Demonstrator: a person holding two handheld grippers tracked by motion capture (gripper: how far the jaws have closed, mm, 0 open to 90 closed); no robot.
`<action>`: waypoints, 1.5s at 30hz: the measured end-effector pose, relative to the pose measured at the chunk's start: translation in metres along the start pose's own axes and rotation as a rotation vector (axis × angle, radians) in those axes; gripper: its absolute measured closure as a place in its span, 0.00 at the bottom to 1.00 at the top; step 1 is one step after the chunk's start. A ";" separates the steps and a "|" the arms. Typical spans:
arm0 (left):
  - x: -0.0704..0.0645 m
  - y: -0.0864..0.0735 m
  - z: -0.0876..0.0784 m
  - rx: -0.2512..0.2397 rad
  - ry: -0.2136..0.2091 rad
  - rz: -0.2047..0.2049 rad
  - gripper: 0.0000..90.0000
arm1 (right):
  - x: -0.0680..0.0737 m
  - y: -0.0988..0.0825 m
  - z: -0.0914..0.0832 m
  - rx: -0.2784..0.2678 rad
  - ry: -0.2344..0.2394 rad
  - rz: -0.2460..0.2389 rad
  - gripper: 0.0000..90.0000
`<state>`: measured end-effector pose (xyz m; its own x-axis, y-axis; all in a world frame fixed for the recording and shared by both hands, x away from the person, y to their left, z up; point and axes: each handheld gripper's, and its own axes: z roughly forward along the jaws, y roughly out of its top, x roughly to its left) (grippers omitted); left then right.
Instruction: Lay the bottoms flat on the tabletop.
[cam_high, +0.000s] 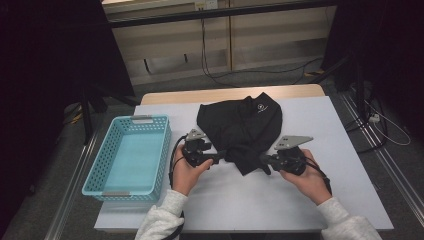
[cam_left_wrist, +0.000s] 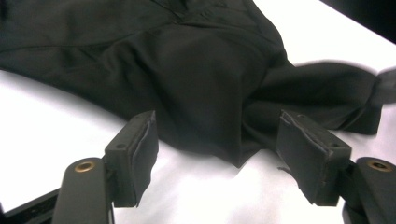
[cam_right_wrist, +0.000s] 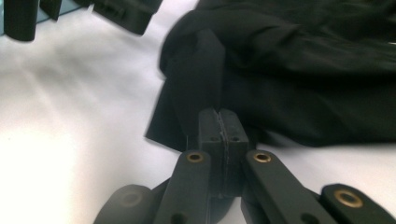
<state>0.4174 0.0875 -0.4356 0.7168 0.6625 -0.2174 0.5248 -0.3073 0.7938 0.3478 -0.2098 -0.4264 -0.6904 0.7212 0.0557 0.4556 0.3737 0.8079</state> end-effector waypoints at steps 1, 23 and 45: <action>-0.001 0.000 0.002 0.006 -0.002 0.003 0.36 | -0.003 -0.001 -0.004 -0.007 -0.008 0.009 1.00; -0.005 -0.001 0.041 0.139 0.026 -0.025 0.92 | -0.034 -0.027 -0.059 -0.069 -0.147 0.106 1.00; 0.018 0.018 -0.010 0.044 0.088 -0.113 0.97 | 0.022 -0.017 -0.011 0.042 0.039 -0.029 0.69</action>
<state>0.4357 0.1007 -0.4194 0.6100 0.7511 -0.2524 0.6213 -0.2557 0.7407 0.3184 -0.2066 -0.4328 -0.7246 0.6869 0.0563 0.4578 0.4187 0.7843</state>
